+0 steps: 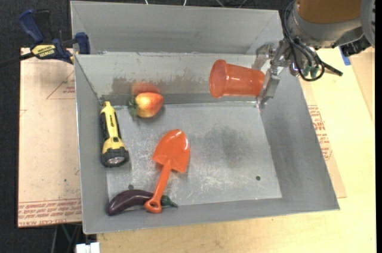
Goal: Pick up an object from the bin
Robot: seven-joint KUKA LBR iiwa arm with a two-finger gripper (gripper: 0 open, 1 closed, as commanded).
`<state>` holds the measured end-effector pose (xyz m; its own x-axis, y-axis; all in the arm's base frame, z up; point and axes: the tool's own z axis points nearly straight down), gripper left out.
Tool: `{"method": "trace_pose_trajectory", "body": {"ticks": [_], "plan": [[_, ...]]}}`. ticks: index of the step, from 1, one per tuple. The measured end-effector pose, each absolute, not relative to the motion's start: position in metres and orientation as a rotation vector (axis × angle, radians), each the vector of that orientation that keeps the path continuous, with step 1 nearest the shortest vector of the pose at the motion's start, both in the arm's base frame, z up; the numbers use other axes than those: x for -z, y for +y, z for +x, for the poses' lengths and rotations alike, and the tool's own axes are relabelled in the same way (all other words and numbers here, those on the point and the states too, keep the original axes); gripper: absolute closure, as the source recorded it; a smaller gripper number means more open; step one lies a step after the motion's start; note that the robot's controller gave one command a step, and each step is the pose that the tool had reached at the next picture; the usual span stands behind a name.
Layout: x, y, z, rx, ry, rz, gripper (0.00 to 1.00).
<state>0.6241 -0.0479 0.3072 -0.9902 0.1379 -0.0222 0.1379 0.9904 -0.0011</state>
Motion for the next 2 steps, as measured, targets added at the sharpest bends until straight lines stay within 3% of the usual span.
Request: {"method": "trace_pose_trajectory", "body": {"ticks": [1, 2], "plan": [[-0.28, -0.091, 0.579, 0.008, 3.106, 0.213, 1.0], [-0.278, -0.076, 0.598, 0.007, 3.108, 0.225, 1.0]]}}
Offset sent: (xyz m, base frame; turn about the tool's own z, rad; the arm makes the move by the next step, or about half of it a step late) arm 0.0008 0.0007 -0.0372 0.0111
